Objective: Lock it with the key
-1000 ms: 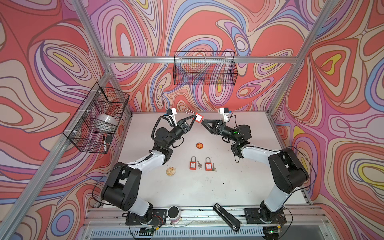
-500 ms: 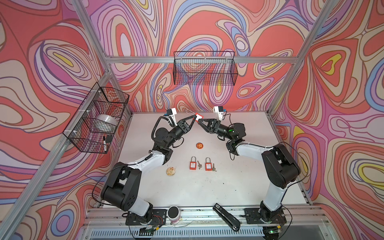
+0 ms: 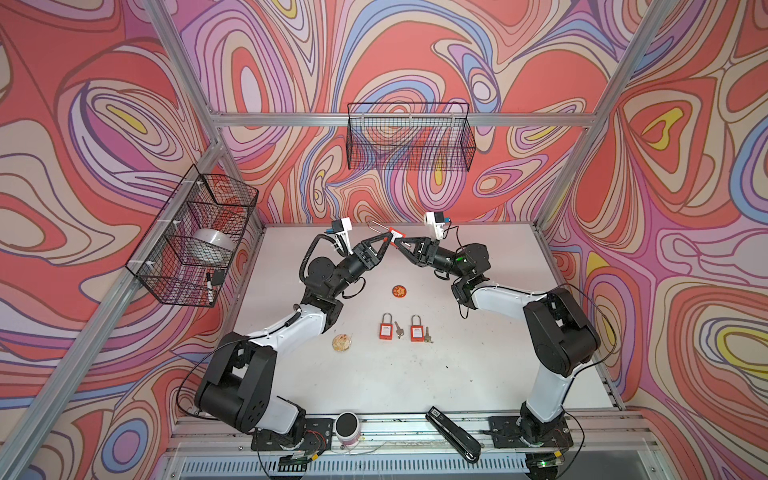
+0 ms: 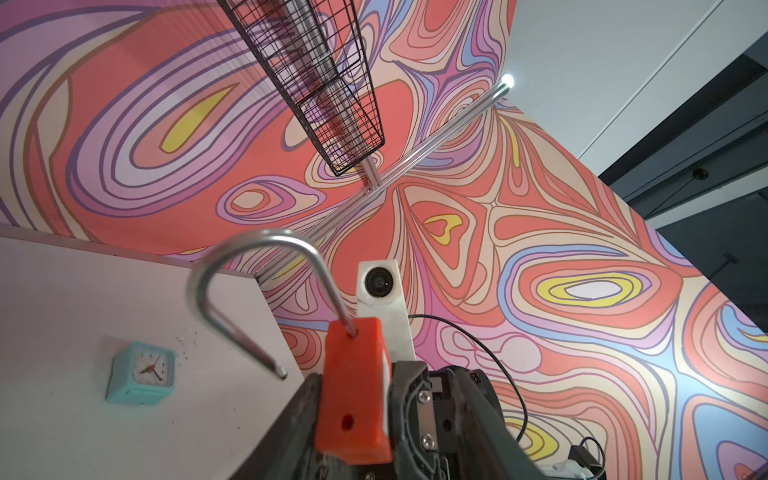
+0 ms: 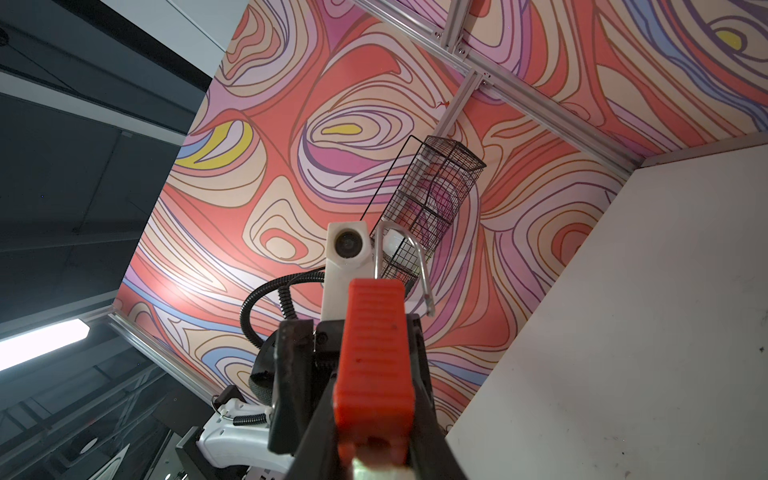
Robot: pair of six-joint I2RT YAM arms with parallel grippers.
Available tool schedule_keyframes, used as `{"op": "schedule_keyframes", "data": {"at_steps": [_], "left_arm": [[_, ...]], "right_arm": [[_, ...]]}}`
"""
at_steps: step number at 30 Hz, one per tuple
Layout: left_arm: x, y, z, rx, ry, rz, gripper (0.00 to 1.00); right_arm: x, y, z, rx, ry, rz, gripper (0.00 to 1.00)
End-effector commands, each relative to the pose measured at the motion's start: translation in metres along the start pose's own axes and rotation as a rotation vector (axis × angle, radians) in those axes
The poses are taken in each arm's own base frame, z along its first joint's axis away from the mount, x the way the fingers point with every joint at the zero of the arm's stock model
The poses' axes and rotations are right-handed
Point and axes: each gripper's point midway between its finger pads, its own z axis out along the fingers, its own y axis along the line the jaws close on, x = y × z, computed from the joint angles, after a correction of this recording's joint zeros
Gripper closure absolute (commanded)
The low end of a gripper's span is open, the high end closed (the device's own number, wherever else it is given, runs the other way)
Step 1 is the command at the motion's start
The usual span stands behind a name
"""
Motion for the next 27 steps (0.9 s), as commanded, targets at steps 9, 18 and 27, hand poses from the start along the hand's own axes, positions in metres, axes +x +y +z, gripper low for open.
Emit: {"op": "schedule_keyframes", "data": {"at_steps": [9, 18, 27], "left_arm": [[-0.011, -0.006, -0.028, -0.067, 0.0, 0.123, 0.36], [-0.027, 0.004, -0.032, -0.042, -0.045, 0.088, 0.34], [-0.043, 0.014, -0.024, 0.023, -0.089, 0.056, 0.33]], "right_arm": [[-0.004, 0.019, 0.0, -0.026, 0.016, -0.016, 1.0], [0.004, 0.02, -0.004, -0.038, 0.036, 0.016, 1.0], [0.012, 0.015, -0.008, -0.04, 0.058, 0.05, 1.0]]}}
